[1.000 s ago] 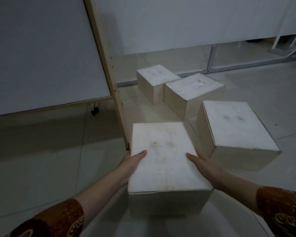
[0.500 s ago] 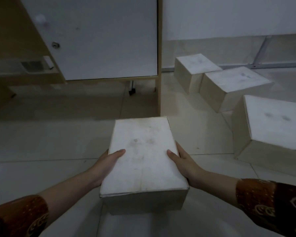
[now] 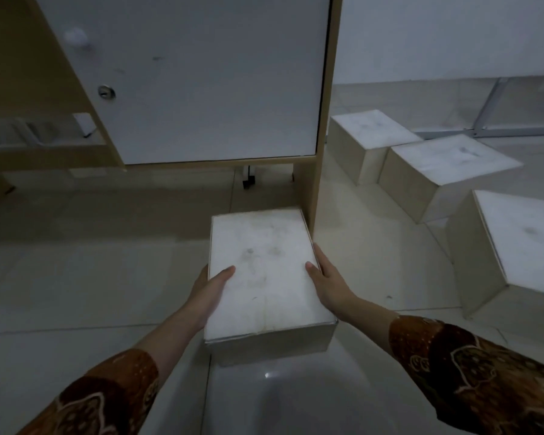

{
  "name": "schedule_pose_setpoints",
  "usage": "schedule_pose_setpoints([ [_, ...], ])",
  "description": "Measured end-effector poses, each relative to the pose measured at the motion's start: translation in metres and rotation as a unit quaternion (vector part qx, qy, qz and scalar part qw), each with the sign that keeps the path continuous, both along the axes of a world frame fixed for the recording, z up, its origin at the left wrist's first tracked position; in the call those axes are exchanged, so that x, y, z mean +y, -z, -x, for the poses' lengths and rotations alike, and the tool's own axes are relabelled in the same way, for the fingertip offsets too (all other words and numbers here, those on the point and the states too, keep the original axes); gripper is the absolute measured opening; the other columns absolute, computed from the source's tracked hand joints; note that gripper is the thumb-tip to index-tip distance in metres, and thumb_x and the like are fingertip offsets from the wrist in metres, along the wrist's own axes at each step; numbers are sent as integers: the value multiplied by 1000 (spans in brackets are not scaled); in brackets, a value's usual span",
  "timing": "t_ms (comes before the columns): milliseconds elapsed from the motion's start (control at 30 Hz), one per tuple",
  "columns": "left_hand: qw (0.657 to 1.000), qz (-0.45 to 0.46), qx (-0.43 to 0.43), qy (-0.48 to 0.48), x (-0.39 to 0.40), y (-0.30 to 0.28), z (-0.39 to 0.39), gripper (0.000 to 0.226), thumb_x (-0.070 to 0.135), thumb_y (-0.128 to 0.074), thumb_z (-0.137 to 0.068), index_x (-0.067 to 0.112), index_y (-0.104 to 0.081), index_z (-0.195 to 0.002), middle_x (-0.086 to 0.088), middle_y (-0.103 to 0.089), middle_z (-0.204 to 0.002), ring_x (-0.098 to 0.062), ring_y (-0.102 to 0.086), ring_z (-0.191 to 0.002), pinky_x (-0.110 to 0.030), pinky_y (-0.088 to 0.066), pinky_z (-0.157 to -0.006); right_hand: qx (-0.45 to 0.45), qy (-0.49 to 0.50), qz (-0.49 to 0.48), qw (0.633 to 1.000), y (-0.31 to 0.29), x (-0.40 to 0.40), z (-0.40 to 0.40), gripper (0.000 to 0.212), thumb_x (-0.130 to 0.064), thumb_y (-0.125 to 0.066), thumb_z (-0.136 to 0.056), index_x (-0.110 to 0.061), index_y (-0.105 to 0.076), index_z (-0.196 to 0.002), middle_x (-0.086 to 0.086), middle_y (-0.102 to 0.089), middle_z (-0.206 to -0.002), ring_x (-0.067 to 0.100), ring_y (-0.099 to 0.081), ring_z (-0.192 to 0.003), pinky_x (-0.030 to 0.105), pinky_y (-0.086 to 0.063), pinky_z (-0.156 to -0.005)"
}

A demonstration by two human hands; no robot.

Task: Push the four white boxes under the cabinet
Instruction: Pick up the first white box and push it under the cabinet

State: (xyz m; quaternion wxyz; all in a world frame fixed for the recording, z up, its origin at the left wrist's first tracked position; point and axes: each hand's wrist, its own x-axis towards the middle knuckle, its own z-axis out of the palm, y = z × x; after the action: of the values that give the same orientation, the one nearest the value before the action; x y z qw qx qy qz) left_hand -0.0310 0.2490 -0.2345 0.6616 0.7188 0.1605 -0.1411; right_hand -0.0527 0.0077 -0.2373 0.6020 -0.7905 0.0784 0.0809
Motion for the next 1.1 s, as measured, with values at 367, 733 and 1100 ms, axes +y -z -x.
schedule_pose_setpoints([
  [367, 827, -490, -205, 182, -9, 12, 56, 66, 54, -27, -95, 26, -9, -152, -10, 7, -161, -26, 7, -149, -40, -6, -120, -243, -248, 525, 777, 9, -2, 45, 65, -59, -12, -94, -24, -20, -149, 4, -16, -160, 19, -2, -147, 42, -1, -118],
  [733, 672, -578, -341, 314, 3, 7, 23, 92, 75, -36, -78, 8, -42, -142, -17, -39, -150, -31, -34, -140, -47, -27, -114, -330, -317, 593, 663, 11, -3, 8, 55, -47, -41, -94, -17, -41, -140, 14, -49, -143, 34, -49, -129, 46, -44, -102],
  [1100, 683, -612, -287, 275, -7, 11, -85, 94, 70, -45, -77, 26, -10, -152, -4, -6, -162, -19, -2, -149, -41, -11, -119, -222, -203, 601, 740, 13, 41, -54, 73, -2, -37, -93, -9, 10, -149, 19, 8, -159, 37, 9, -146, 45, 3, -119],
])
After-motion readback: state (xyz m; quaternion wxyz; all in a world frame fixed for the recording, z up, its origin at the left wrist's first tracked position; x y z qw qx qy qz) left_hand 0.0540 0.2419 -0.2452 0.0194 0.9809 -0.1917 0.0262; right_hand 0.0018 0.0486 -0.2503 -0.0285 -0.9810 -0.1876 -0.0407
